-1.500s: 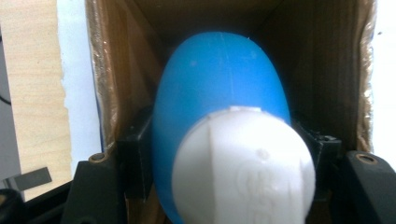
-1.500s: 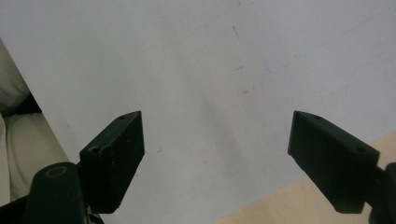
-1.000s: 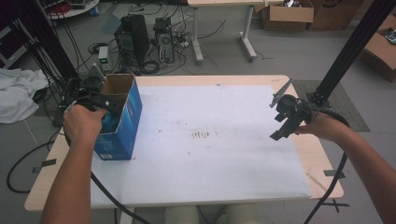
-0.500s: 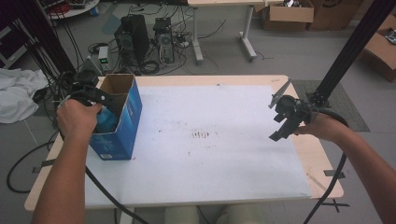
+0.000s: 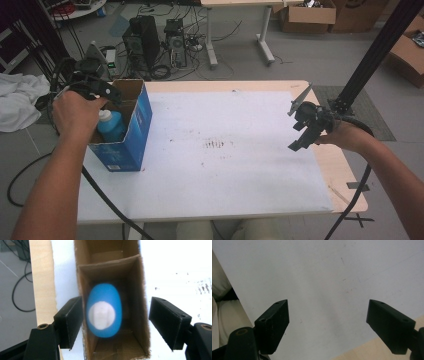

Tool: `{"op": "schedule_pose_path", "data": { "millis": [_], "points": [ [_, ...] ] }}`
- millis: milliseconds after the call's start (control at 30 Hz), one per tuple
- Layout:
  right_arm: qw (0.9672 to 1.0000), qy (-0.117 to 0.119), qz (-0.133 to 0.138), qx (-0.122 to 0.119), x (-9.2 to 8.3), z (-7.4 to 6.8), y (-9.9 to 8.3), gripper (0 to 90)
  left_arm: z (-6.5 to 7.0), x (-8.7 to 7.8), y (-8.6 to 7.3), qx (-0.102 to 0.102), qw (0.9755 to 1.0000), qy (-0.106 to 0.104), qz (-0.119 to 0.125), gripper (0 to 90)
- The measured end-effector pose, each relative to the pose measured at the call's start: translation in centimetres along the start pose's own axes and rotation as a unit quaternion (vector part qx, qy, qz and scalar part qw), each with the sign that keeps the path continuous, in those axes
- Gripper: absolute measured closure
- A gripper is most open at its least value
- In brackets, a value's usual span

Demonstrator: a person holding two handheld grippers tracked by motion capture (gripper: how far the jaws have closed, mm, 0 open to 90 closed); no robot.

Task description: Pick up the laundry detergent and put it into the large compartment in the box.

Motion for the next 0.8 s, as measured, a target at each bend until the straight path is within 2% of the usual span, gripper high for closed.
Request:
{"op": "schedule_pose_path", "data": {
  "millis": [100, 267, 400, 667, 800],
  "points": [
    [1.0000, 0.000, 0.001, -0.001, 0.0, 0.0, 0.0, 18.5, 0.8, -0.3, 0.0, 0.015, 0.9998, -0.006, -0.008, 26.2],
    [1.0000, -0.001, 0.000, 0.000, -0.1, 0.0, 0.1, 18.5, 2.6, -0.9, 0.0, 0.039, 0.9990, -0.021, -0.003, 26.1],
    [1.0000, -0.002, 0.000, 0.000, -0.2, -0.1, 0.1, 18.5, 3.9, -1.5, 0.2, 0.047, 0.9982, -0.036, 0.002, 25.9],
    [1.0000, -0.006, 0.001, 0.000, -0.4, -0.1, 0.1, 18.0, 6.3, -2.5, 0.4, 0.072, 0.9962, -0.048, 0.012, 20.0],
    [1.0000, -0.006, 0.000, 0.000, -0.5, -0.2, 0.2, 18.0, 7.6, -2.8, 0.5, 0.089, 0.9943, -0.058, 0.015, 19.9]
  ]
}}
Point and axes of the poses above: each handheld gripper's, and its own axes: x roughly forward along the jaws, y roughly out of its top, z roughly to its right, the point moved 7 cm from there along x, roughly forward along the jaws, and after that the axes turned 8 degrees about -x, right-handed, at the moved point
